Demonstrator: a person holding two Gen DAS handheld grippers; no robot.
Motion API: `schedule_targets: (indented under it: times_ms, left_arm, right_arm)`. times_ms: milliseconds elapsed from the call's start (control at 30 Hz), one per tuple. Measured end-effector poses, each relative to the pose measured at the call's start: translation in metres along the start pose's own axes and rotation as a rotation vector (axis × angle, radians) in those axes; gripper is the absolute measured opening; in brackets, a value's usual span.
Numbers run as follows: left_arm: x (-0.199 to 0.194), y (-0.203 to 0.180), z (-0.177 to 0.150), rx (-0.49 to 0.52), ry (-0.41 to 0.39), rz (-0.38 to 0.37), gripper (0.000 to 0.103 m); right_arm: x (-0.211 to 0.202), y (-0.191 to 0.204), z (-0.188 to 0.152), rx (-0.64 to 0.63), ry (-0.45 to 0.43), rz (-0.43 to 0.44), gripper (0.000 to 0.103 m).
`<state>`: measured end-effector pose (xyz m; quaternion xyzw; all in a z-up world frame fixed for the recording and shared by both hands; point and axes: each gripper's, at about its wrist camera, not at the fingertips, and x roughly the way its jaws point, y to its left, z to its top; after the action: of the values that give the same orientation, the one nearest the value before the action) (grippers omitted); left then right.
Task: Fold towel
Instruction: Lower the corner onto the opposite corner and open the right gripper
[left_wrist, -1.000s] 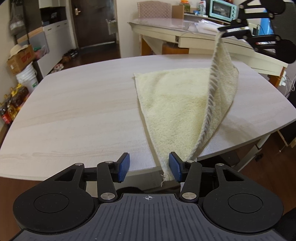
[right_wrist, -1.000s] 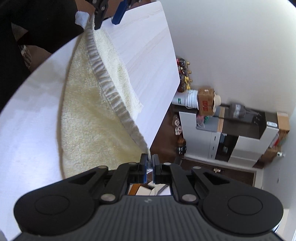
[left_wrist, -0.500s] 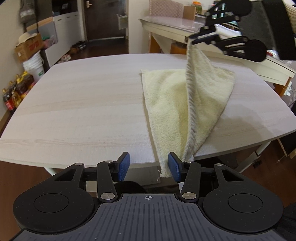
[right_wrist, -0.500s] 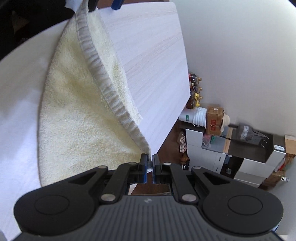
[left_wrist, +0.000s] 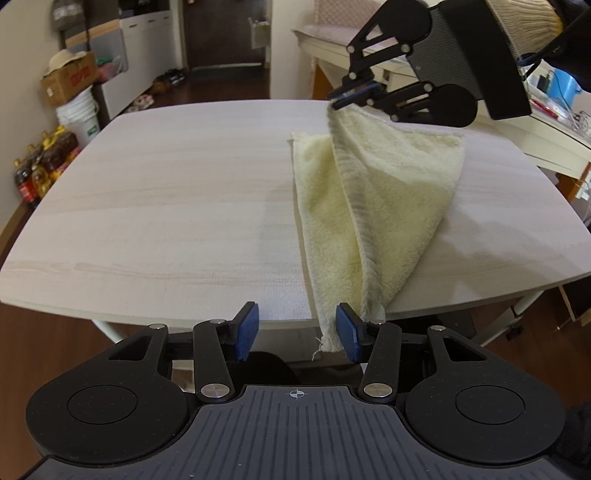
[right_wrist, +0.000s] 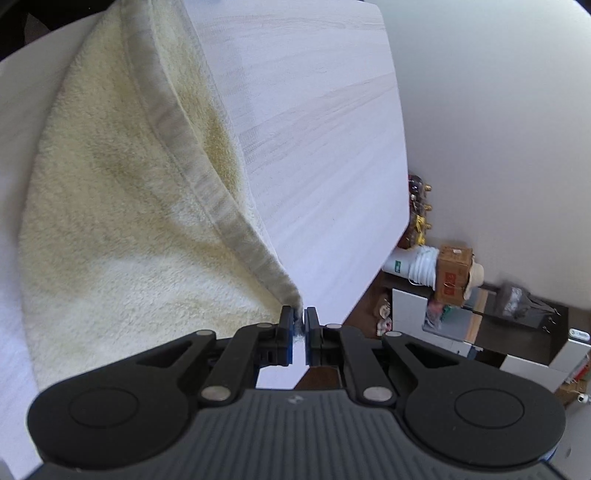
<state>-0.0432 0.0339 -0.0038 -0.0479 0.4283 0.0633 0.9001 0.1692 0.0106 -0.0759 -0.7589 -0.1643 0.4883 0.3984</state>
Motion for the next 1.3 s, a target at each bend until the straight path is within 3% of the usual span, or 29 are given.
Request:
schedule_targets:
  times_ms: [200, 300, 633, 733, 1100, 1233, 1300]
  left_arm:
    - [0.003, 0.009, -0.007, -0.130, 0.062, -0.009, 0.052]
    - [0.003, 0.015, -0.014, -0.201, 0.052, -0.016, 0.049]
    - [-0.001, 0.013, -0.015, -0.216, 0.053, -0.019, 0.050]
    - [0.001, 0.015, -0.011, -0.224, 0.045, -0.020, 0.051]
    - [-0.017, 0.028, -0.007, -0.201, -0.042, -0.005, 0.053]
    - [-0.026, 0.035, -0.006, -0.148, -0.078, 0.022, 0.055]
    - [-0.024, 0.039, -0.003, -0.123, -0.087, 0.022, 0.055]
  right_arm:
    - [0.023, -0.004, 0.002, -0.021, -0.040, 0.040, 0.007]
    - [0.034, -0.008, 0.002, -0.021, -0.057, 0.065, 0.007]
    - [0.075, -0.017, 0.001, 0.020, -0.085, 0.011, 0.012]
    - [-0.007, 0.019, -0.006, 0.038, -0.097, 0.015, 0.013]
    - [-0.047, 0.022, -0.015, 0.235, 0.022, -0.032, 0.029]
    - [-0.073, 0.026, -0.008, 0.399, 0.088, -0.071, 0.033]
    - [-0.086, 0.025, -0.002, 0.524, 0.120, -0.097, 0.041]
